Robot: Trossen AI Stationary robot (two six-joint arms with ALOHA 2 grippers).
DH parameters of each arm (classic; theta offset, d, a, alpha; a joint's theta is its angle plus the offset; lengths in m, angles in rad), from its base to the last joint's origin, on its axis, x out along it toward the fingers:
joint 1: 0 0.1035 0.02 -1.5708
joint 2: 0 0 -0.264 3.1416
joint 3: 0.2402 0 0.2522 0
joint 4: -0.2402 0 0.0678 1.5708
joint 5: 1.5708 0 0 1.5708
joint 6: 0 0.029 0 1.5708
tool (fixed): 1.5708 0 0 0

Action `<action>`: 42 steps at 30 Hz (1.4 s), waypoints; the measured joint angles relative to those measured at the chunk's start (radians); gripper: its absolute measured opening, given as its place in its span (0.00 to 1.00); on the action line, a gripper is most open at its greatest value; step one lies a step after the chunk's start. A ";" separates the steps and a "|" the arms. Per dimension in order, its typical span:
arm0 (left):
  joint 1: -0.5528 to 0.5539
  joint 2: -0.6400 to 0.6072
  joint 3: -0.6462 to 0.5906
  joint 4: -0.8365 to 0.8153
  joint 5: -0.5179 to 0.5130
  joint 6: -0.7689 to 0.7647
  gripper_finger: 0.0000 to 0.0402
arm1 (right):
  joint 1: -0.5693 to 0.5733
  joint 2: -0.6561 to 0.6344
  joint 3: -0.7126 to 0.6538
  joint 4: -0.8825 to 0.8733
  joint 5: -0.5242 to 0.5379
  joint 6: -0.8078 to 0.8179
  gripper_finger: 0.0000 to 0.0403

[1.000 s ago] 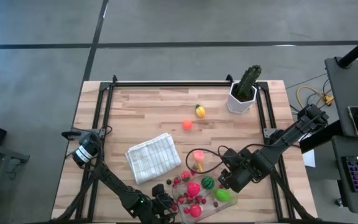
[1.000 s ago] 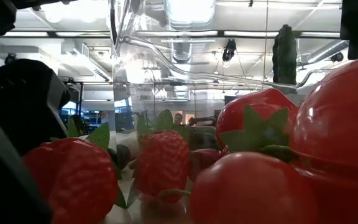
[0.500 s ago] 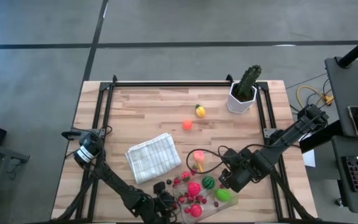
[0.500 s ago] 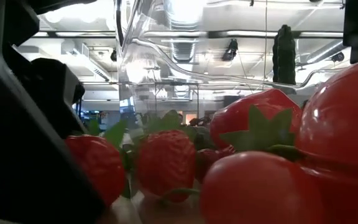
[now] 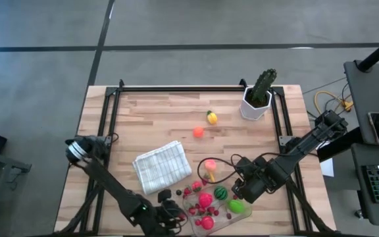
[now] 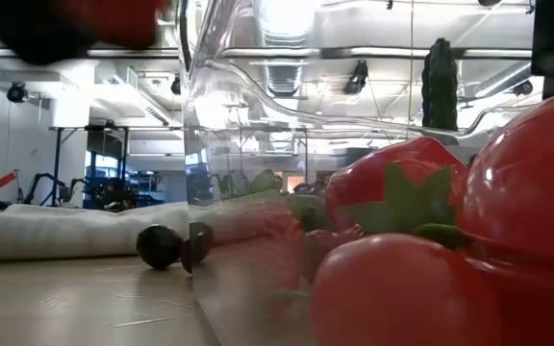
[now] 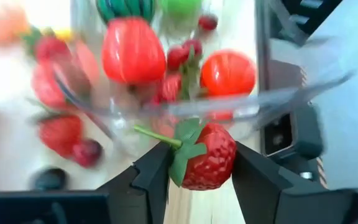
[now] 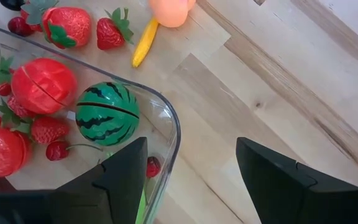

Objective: Pick and placing Produce into tupperware
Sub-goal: Put the strawberry into the transparent bin, then put the pineapple into the transparent bin

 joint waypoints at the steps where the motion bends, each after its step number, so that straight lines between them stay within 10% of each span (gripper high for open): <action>1: 0.001 -0.031 0.000 -0.023 -0.001 0.018 0.33 | 0.000 0.000 0.000 0.000 0.003 -0.002 0.59; 12: 0.116 -0.163 0.000 0.073 0.100 0.238 0.36 | 0.000 0.000 0.000 0.000 0.007 -0.006 0.59; 22: 0.207 -0.024 0.033 0.190 0.380 0.026 0.54 | 0.002 0.000 0.000 0.000 -0.025 0.001 0.59; 42: 0.152 -0.267 -0.020 -0.441 0.266 0.079 0.48 | -0.002 0.000 -0.002 0.000 0.002 0.016 0.59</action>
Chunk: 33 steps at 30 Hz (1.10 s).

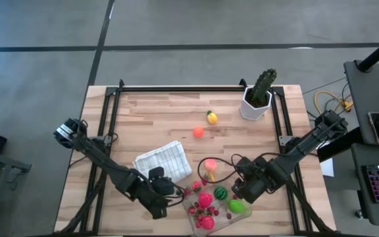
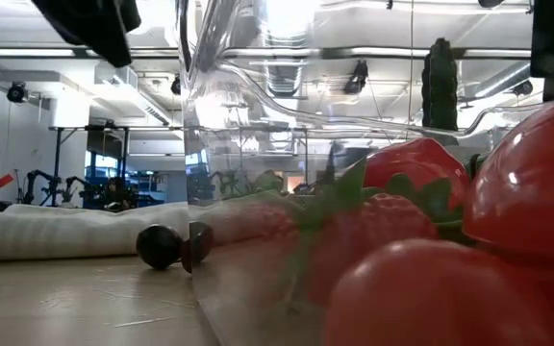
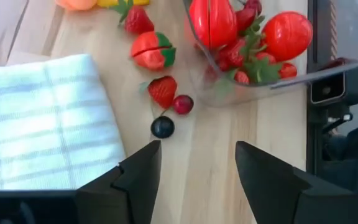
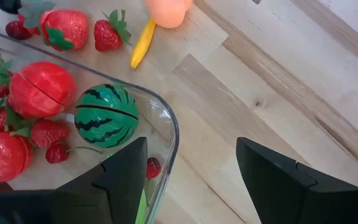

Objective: Pick and placing Produce into tupperware
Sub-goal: Put the pineapple into the transparent bin

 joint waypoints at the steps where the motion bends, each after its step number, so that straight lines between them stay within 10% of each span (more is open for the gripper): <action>1: -0.001 0.000 -0.005 -0.002 0.000 -0.005 0.48 | -0.003 0.000 0.000 0.000 0.002 0.006 0.59; 20: 0.000 -0.181 -0.064 -0.200 -0.185 -0.053 0.48 | -0.465 -0.012 0.040 0.020 0.089 -0.307 0.59; 33: 0.009 -0.375 -0.300 -0.203 -0.227 -0.190 0.48 | -0.870 0.110 0.072 0.212 -0.115 -0.644 0.59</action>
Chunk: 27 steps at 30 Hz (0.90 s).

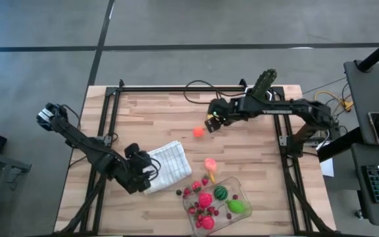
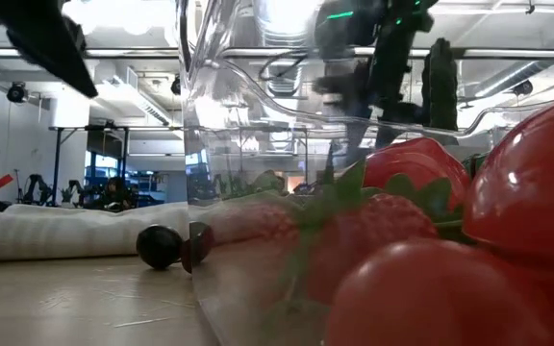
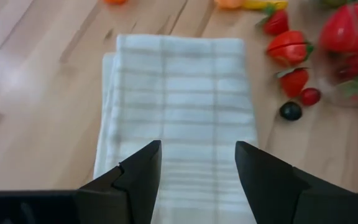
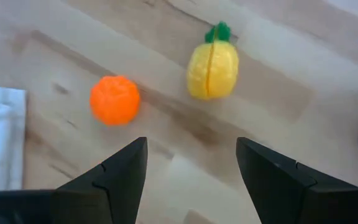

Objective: Pick and placing Produce into tupperware
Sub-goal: Put the pineapple into the transparent bin

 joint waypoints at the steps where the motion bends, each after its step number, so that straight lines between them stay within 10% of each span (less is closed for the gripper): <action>1: 0.000 -0.011 -0.017 0.004 -0.001 -0.013 0.48 | -0.006 0.018 0.012 0.001 0.001 -0.015 0.59; 27: 0.000 -0.095 -0.208 0.097 -0.021 0.016 0.48 | -0.142 0.252 0.108 0.066 0.050 -0.051 0.78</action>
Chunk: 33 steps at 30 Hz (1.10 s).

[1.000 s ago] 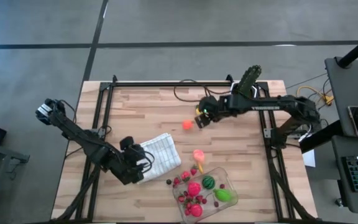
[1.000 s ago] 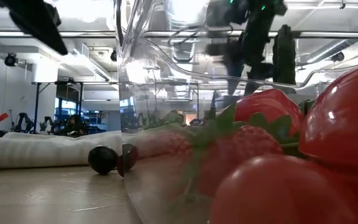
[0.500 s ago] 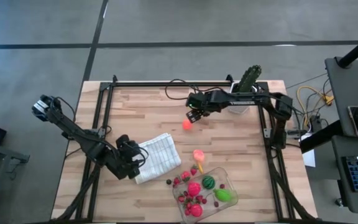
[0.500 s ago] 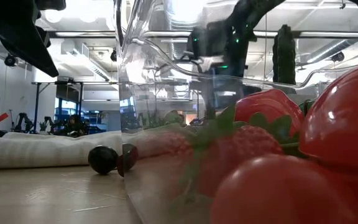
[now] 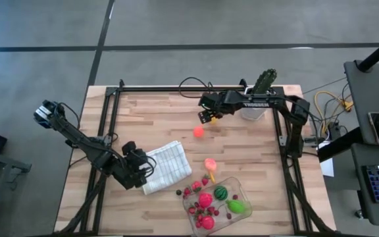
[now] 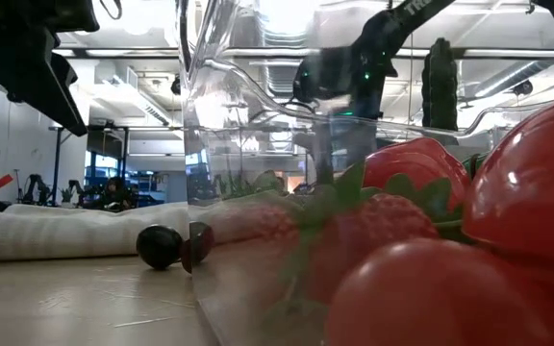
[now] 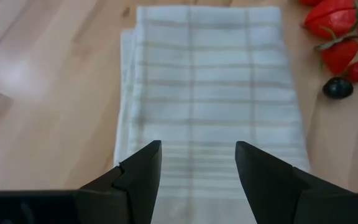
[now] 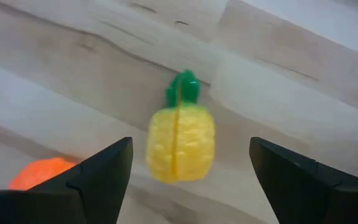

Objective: Pick and placing Produce into tupperware
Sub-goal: Put the pineapple into the transparent bin

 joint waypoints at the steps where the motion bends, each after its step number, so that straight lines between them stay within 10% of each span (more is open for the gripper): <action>1: 0.000 0.000 0.000 0.000 -0.007 0.001 0.48 | -0.003 0.000 -0.004 0.001 -0.001 0.000 0.78; 33: 0.007 0.000 -0.001 -0.001 -0.036 0.048 0.48 | -0.042 0.122 -0.002 0.047 -0.081 -0.033 0.61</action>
